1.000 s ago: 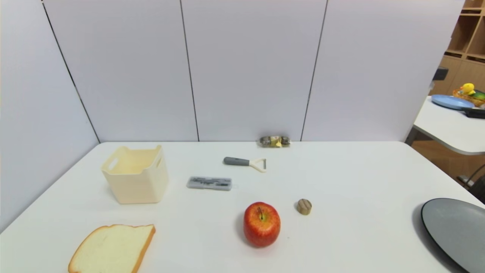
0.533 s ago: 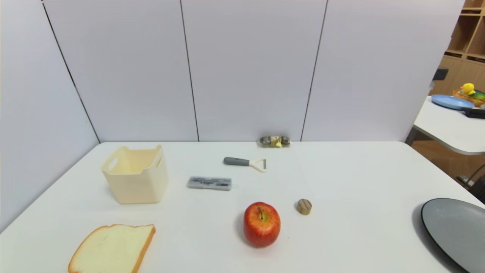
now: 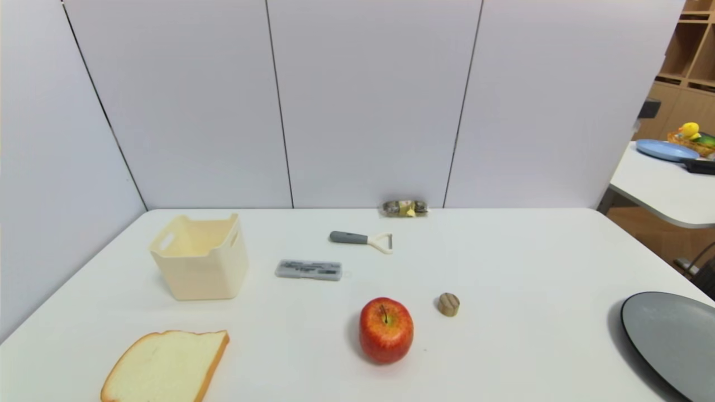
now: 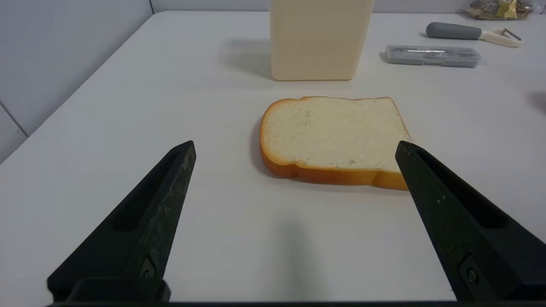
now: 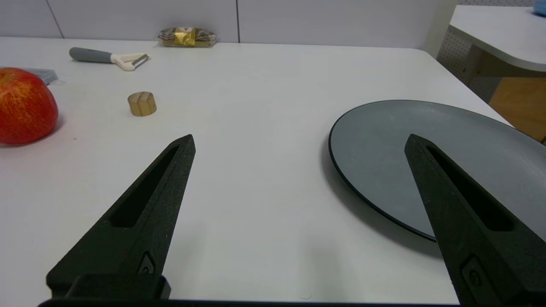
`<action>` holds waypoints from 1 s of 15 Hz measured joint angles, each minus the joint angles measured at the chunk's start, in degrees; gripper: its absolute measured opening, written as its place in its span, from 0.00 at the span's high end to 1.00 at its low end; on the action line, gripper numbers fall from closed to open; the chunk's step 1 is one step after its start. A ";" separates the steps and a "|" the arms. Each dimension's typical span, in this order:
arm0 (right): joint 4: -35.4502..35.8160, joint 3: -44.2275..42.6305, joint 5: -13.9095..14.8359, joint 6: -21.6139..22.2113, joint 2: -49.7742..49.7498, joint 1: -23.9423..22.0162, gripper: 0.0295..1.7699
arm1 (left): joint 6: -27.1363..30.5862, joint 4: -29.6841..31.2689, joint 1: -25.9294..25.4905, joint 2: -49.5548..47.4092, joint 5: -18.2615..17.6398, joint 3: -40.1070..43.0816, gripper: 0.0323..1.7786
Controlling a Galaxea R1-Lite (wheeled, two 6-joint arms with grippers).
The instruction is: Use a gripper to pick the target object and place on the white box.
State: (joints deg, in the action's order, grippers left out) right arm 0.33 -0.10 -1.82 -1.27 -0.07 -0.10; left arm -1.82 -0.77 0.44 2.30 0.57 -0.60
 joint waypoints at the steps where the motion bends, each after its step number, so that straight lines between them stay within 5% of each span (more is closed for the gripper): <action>1: -0.02 0.00 0.00 -0.02 0.00 0.00 0.04 | 0.17 -0.46 0.02 1.57 -0.48 -1.49 0.05; 9: -0.04 0.00 0.02 -0.02 0.00 0.00 0.04 | 14.41 -10.91 2.62 27.23 -6.69 -21.66 0.05; 15: -0.02 0.02 0.00 -0.05 0.00 0.00 0.04 | 25.69 -14.03 13.39 54.55 -8.03 -37.63 0.05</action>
State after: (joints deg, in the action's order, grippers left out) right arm 0.30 -0.07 -1.82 -1.32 -0.07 -0.10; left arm 23.87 -14.80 13.82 56.86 -7.46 -38.23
